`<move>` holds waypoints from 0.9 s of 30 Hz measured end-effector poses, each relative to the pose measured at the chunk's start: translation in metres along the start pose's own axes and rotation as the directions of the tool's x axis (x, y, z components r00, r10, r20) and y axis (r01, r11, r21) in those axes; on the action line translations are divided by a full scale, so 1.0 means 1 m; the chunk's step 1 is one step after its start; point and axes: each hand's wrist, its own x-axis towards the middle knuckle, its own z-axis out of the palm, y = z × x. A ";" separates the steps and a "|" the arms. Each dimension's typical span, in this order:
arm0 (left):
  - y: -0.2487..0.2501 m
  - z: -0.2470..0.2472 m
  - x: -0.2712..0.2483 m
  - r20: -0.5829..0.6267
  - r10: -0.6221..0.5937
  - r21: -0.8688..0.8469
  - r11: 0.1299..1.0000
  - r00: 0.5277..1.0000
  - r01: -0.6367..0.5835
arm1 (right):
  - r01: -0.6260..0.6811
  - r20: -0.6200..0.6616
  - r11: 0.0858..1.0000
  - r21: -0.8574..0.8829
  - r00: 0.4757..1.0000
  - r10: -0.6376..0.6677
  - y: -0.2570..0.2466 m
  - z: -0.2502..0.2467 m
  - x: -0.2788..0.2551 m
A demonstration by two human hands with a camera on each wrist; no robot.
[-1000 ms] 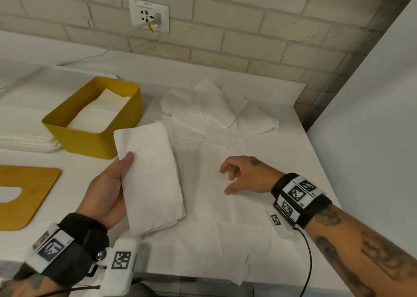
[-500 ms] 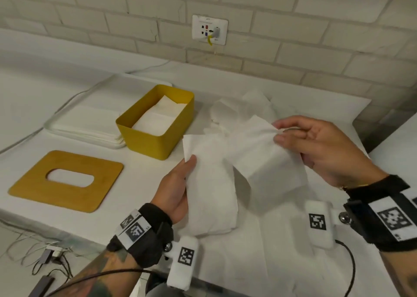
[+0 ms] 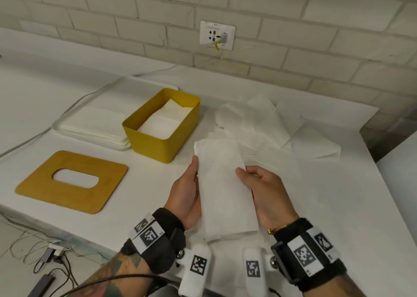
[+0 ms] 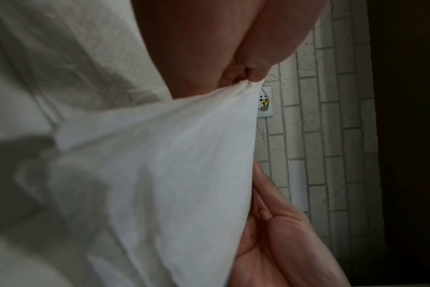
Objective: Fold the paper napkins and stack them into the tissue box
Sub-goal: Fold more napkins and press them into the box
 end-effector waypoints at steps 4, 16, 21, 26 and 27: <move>-0.001 0.002 -0.001 0.014 0.010 0.028 1.000 1.000 -0.010 | 0.026 -0.022 0.999 -0.031 0.999 -0.027 0.002 0.003 0.001; 0.004 -0.022 0.017 -0.030 0.077 0.149 0.986 0.997 -0.071 | -0.092 0.203 0.978 -0.187 0.970 0.130 0.015 -0.011 -0.031; 0.017 -0.036 0.014 -0.072 0.140 0.120 0.984 0.988 -0.130 | -0.038 0.169 0.877 -0.479 0.976 0.135 -0.014 -0.073 -0.032; 0.016 -0.041 0.010 -0.120 0.139 0.119 0.985 0.983 -0.125 | -0.077 -0.082 0.693 -0.717 0.996 0.026 -0.039 -0.135 0.015; 0.015 -0.041 0.009 -0.120 0.135 0.120 0.985 0.984 -0.120 | -0.076 -0.042 0.648 -0.758 0.997 0.068 -0.038 -0.138 0.022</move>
